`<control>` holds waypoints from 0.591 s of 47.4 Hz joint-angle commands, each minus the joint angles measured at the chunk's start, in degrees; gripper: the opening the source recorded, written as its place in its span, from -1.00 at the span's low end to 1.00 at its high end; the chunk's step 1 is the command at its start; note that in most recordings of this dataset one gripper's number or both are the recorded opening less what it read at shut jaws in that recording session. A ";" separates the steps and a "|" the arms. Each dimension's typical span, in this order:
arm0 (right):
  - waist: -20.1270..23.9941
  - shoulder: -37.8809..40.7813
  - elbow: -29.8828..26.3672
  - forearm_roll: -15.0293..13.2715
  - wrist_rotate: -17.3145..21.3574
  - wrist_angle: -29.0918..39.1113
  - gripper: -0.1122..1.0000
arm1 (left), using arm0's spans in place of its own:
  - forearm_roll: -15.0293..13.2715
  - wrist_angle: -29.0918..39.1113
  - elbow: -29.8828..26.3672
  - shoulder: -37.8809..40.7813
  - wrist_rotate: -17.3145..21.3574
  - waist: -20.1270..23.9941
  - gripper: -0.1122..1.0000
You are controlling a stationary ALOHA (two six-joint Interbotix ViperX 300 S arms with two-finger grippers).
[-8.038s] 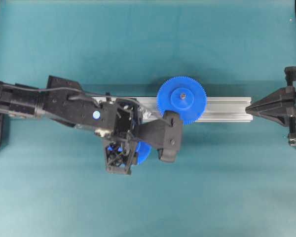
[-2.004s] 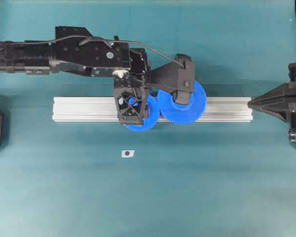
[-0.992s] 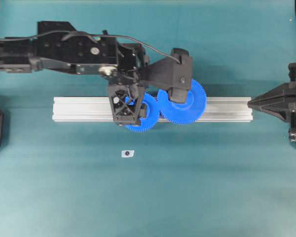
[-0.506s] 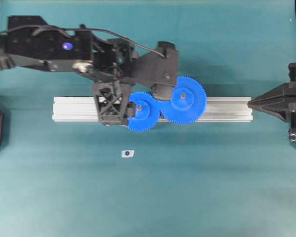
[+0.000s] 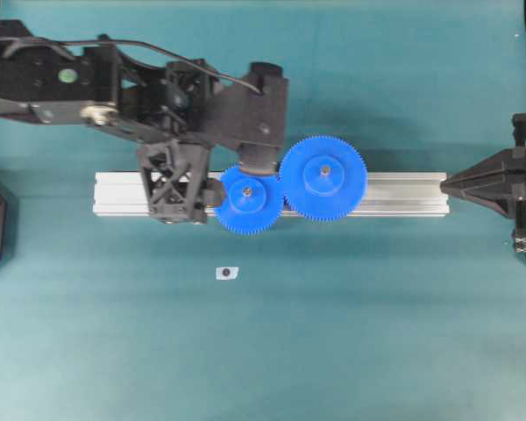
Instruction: Find the location of the shaft and insert the small gear.
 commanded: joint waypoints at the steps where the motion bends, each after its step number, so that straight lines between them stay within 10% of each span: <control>1: -0.26 0.35 -0.44 0.00 0.62 -0.26 -0.72 | 0.18 -1.05 0.26 -2.37 -0.35 -0.18 0.66; 28: -0.26 -2.46 0.79 0.00 0.53 -0.26 -0.72 | 0.18 -11.16 7.29 -8.26 -2.55 -0.62 0.66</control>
